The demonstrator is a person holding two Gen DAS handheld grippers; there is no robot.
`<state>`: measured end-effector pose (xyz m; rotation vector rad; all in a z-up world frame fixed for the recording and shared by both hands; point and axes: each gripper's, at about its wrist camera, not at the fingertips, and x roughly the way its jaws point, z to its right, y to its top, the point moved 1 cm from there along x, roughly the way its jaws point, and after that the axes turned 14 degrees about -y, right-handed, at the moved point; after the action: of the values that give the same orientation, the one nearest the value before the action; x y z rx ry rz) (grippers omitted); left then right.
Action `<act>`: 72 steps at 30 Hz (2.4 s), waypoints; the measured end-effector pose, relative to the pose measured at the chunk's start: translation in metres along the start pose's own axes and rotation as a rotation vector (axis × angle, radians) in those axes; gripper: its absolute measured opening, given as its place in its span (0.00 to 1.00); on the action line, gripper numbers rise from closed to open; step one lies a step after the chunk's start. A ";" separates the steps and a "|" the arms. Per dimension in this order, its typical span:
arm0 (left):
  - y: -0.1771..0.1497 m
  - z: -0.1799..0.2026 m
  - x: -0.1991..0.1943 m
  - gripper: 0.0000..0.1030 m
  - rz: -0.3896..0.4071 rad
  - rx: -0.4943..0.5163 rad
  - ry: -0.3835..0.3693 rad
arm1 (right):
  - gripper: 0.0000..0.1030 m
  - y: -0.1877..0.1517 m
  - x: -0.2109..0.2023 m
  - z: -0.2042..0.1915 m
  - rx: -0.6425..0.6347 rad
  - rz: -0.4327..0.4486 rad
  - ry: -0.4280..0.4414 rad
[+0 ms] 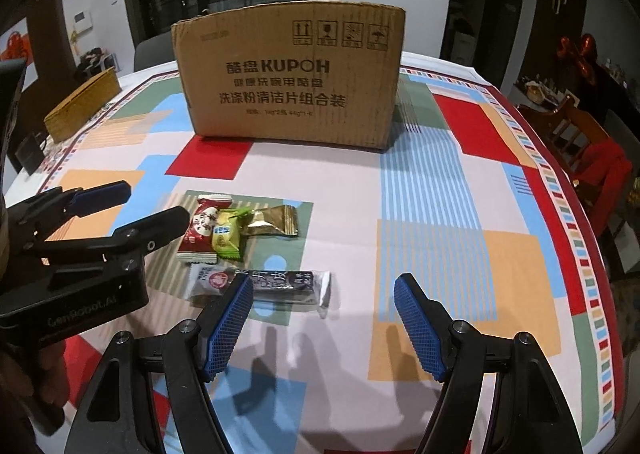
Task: Organize snacks
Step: 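Grasp the green candy with the left tool, then grasp the dark fruit-roll bar with the right tool while the left holds the green candy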
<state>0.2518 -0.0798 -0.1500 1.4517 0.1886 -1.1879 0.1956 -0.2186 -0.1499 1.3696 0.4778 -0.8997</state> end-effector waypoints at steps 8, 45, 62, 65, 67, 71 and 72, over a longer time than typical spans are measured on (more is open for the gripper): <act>0.005 0.019 0.023 0.60 -0.035 0.041 -0.042 | 0.72 -0.007 0.011 0.010 0.013 -0.026 0.008; -0.009 0.022 0.041 0.12 -0.073 0.037 -0.101 | 0.71 -0.001 0.016 0.018 0.038 -0.019 0.010; -0.019 0.005 0.017 0.07 -0.048 0.004 -0.080 | 0.71 0.001 0.011 0.004 0.010 -0.005 0.027; -0.021 -0.001 0.009 0.06 -0.033 -0.011 -0.069 | 0.71 0.001 0.010 -0.002 -0.003 -0.003 0.035; -0.022 -0.004 0.003 0.06 -0.023 -0.015 -0.062 | 0.71 0.002 0.009 -0.007 -0.013 0.000 0.042; -0.024 -0.012 -0.009 0.05 -0.002 -0.030 -0.042 | 0.71 0.003 0.007 -0.018 -0.040 0.008 0.061; -0.025 -0.014 -0.012 0.05 0.001 -0.035 -0.041 | 0.71 0.003 0.007 -0.021 -0.049 0.008 0.068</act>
<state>0.2363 -0.0548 -0.1609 1.3957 0.1798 -1.2066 0.2067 -0.2002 -0.1571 1.3594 0.5434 -0.8320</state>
